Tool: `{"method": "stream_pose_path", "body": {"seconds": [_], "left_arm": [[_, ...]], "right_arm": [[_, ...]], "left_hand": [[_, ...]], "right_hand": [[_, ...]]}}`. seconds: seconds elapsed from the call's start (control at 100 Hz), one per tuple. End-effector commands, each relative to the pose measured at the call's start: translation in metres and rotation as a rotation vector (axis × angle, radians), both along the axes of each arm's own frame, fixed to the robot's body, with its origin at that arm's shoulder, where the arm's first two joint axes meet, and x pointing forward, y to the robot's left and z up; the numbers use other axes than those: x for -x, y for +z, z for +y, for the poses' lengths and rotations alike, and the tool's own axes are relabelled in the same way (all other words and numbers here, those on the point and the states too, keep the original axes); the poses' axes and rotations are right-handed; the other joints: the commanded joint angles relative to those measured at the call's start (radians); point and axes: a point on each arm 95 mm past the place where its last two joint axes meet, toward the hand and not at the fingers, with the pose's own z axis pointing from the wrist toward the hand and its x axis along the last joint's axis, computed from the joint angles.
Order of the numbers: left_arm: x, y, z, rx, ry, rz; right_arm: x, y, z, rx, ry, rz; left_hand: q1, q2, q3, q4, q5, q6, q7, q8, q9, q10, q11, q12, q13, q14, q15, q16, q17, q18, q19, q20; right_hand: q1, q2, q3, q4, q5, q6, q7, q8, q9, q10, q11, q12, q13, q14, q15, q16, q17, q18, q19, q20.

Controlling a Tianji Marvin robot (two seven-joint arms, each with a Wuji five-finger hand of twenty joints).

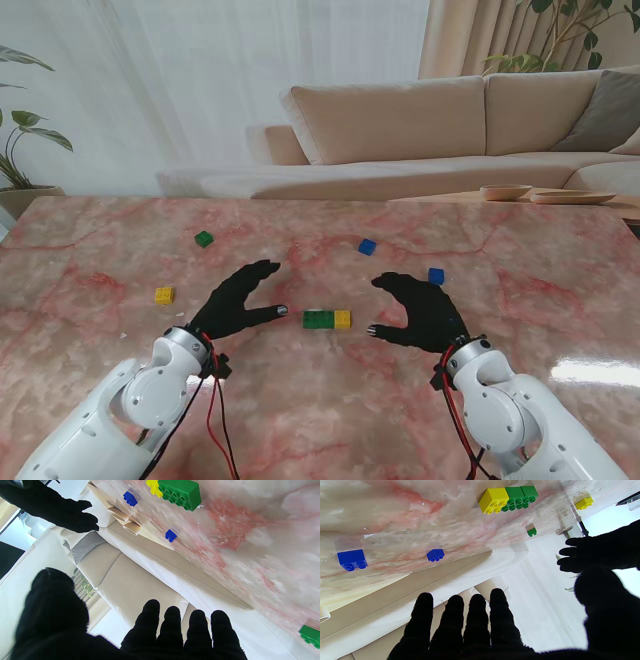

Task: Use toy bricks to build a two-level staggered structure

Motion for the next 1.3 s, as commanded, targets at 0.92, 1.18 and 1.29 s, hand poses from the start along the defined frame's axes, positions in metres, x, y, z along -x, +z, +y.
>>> {"method": "stream_pose_path", "body": {"seconds": [0.92,1.18,1.29], "left_arm": [[0.026,-0.007,0.020,0.057,0.054,0.014],[0.024,-0.006,0.017,0.062,0.052,0.012],[0.024,-0.005,0.015,0.065,0.052,0.009]], "right_arm": [[-0.112,0.018,-0.096,0.218,-0.163,0.176],[-0.137,0.004,-0.110,0.274,-0.185,0.217],[-0.146,-0.003,-0.114,0.297,-0.192,0.235]], "left_hand": [[-0.020,0.020,-0.009,0.073,0.047,-0.016,0.022,0.013,-0.010,-0.023,0.030,0.008,0.003,-0.058,-0.037,-0.022,-0.001,-0.060,0.005,-0.040],[-0.013,0.015,-0.006,0.070,0.047,-0.016,0.023,0.017,-0.009,-0.023,0.030,0.008,0.004,-0.057,-0.037,-0.021,-0.001,-0.060,0.000,-0.040],[-0.012,0.013,-0.006,0.068,0.047,-0.016,0.023,0.018,-0.008,-0.023,0.031,0.009,0.004,-0.057,-0.036,-0.021,0.000,-0.060,-0.001,-0.039]], "right_hand": [[0.060,-0.116,-0.019,0.029,-0.179,0.101,-0.115,0.038,-0.138,0.040,0.060,0.071,-0.020,0.001,0.080,0.067,-0.023,-0.009,0.008,0.015],[0.155,-0.207,-0.044,0.019,-0.172,0.121,-0.142,-0.032,-0.142,0.036,0.129,0.179,-0.022,0.001,0.218,0.129,-0.001,-0.010,0.034,0.027],[0.195,-0.205,-0.064,0.020,-0.165,0.119,-0.147,-0.150,-0.140,0.031,0.130,0.216,-0.027,-0.002,0.262,0.131,0.005,-0.012,0.047,0.023]]}}
